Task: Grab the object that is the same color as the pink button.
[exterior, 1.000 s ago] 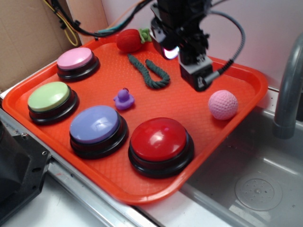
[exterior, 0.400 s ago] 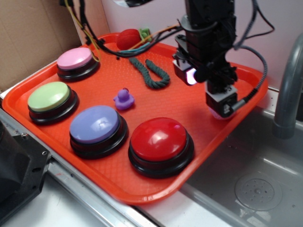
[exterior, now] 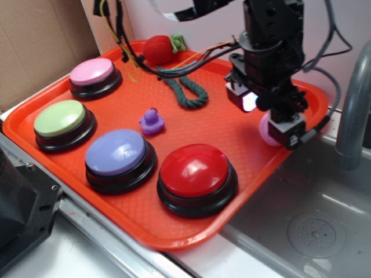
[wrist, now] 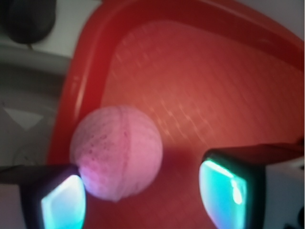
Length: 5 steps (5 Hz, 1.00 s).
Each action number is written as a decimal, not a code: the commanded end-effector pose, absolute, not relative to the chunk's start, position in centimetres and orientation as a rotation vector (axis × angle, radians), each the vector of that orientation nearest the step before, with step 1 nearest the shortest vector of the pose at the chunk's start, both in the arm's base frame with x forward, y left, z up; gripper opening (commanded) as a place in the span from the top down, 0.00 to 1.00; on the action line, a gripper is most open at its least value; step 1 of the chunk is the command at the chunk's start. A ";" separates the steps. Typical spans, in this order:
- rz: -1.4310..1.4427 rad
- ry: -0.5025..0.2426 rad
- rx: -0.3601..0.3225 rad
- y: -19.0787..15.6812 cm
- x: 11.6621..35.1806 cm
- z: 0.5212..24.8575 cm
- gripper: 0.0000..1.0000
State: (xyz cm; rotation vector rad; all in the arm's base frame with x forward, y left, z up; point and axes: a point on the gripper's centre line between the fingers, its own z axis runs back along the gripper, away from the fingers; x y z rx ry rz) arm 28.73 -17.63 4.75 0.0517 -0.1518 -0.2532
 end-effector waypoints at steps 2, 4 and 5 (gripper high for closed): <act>-0.196 -0.199 -0.045 -15.5 30.2 4.7 1.00; -0.168 -0.165 0.031 -12.1 28.6 9.1 1.00; -0.094 -0.170 0.117 -8.8 26.6 14.3 1.00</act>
